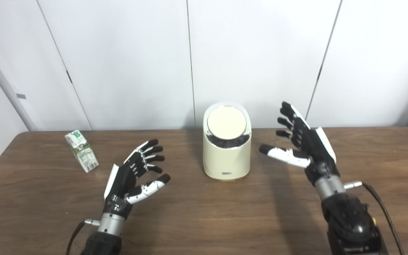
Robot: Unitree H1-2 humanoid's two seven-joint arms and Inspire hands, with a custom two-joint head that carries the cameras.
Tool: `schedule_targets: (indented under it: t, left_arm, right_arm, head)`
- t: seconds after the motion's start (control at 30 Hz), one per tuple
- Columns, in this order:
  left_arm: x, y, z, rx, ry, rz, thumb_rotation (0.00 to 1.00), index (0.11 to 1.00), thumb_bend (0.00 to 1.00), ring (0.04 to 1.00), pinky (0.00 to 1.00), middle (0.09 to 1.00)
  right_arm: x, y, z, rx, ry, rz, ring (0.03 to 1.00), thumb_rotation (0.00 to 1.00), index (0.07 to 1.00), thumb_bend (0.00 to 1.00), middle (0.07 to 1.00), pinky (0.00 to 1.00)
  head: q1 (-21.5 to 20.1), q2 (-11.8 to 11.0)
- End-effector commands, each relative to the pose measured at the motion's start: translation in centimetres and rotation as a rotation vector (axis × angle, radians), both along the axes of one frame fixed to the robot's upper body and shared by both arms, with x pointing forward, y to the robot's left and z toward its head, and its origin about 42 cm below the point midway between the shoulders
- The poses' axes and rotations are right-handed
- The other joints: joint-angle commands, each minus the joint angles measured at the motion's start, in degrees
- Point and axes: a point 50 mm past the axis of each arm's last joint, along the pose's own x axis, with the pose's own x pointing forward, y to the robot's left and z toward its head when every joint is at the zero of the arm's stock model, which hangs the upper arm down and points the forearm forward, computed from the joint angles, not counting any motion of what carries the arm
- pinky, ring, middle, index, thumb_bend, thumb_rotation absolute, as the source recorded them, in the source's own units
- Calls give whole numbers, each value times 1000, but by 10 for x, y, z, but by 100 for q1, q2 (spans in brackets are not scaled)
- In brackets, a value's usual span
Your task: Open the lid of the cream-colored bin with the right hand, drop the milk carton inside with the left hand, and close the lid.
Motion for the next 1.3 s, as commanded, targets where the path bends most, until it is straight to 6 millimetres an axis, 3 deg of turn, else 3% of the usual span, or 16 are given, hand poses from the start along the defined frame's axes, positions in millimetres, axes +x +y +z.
schedule_targets:
  t: [0.0, 0.2, 0.3, 0.47, 0.93, 1.27]
  left_arm:
    - [-16, -2, -31, -20, 83, 8, 136, 866, 670, 718, 569, 796]
    - [-16, -3, -32, -22, 88, 10, 135, 864, 667, 715, 574, 795]
    - [-16, -3, -32, -24, 91, 8, 140, 863, 679, 720, 573, 795]
    - [-16, -4, -31, -17, 88, 12, 136, 863, 670, 720, 571, 794]
    - [-18, -5, -31, -17, 92, 10, 133, 864, 667, 721, 574, 796]
    - [-21, -10, -28, -22, 96, 6, 95, 866, 652, 730, 597, 799]
  right_arm:
    - [13, 7, 36, -32, -87, 22, 904, 339, 945, 781, 941, 776]
    - [29, 20, 58, -104, -70, 26, 913, 321, 942, 754, 943, 798]
    - [36, 27, 66, -129, -53, 21, 902, 229, 940, 704, 950, 752]
    - [47, 40, 75, -161, -46, 15, 884, 165, 933, 699, 943, 704]
    - [80, 61, 67, -258, -26, -10, 910, 223, 920, 776, 925, 797]
    - [90, 63, 62, -327, 8, -29, 843, 241, 927, 801, 925, 660]
  head:
    - [4, 2]
    - [5, 3]
    - [19, 4]
    - [21, 4]
    - [37, 11]
    - [64, 42]
